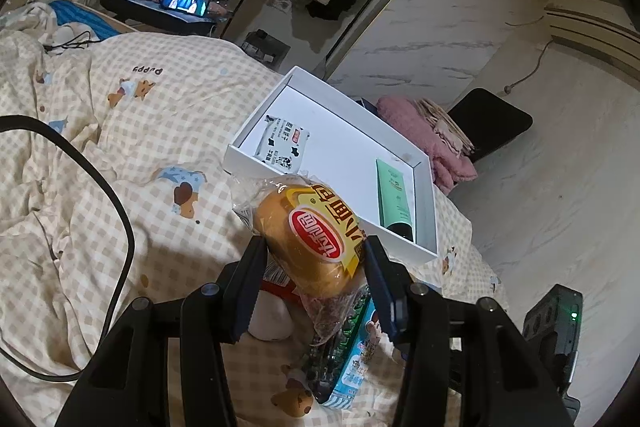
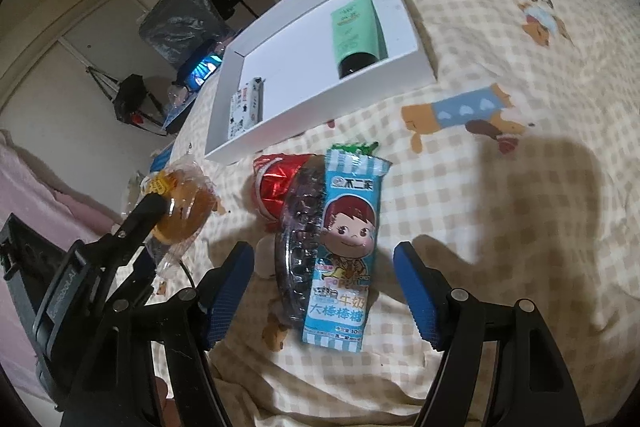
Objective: Organize objects
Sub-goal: 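Hold the bread bun in the left tool while the right tool lines up on the blue candy pack, then close the right tool on the blue cartoon candy pack and lift it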
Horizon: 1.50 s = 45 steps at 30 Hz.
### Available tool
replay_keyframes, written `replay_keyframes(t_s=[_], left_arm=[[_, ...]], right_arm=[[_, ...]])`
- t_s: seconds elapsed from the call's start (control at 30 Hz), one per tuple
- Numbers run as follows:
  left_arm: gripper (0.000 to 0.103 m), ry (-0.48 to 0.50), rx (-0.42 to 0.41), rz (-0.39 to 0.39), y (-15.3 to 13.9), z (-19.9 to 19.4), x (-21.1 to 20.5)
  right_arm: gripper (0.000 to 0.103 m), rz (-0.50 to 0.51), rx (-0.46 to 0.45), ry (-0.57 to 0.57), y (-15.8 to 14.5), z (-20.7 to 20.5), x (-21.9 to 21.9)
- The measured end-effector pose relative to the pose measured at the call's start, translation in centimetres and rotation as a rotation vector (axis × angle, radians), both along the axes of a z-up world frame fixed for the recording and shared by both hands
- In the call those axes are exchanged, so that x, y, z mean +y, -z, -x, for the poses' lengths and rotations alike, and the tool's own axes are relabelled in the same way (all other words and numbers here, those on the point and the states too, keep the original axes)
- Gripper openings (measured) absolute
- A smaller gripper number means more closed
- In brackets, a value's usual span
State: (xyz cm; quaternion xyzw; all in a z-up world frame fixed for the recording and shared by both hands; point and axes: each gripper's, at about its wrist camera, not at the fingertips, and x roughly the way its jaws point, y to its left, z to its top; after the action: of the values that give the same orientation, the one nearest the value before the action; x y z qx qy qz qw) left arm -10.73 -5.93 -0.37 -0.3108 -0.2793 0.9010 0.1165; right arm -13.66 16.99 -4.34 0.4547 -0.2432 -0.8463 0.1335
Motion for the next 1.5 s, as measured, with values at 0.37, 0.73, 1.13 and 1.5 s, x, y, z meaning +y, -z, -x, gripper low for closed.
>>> replay_keyframes(t_s=[0.37,0.73,1.13,1.5], left_arm=[[0.053,0.002,-0.003,0.004,0.1,0.0,0.0],[0.053,0.010,0.011,0.004,0.1,0.0,0.1],[0.053,0.019,-0.004,0.012,0.4,0.1,0.4],[0.053,0.022,-0.011,0.015,0.5,0.2,0.5]], right_arm=[[0.071,0.076,-0.087,0.028,1.3,0.0,0.6],[0.062,0.058,-0.128,0.022,2.2,0.2,0.4],[0.050,0.062,-0.129,0.025,3.9,0.5,0.4],[0.027,0.082,-0.089,0.036,3.3,0.0,0.9]])
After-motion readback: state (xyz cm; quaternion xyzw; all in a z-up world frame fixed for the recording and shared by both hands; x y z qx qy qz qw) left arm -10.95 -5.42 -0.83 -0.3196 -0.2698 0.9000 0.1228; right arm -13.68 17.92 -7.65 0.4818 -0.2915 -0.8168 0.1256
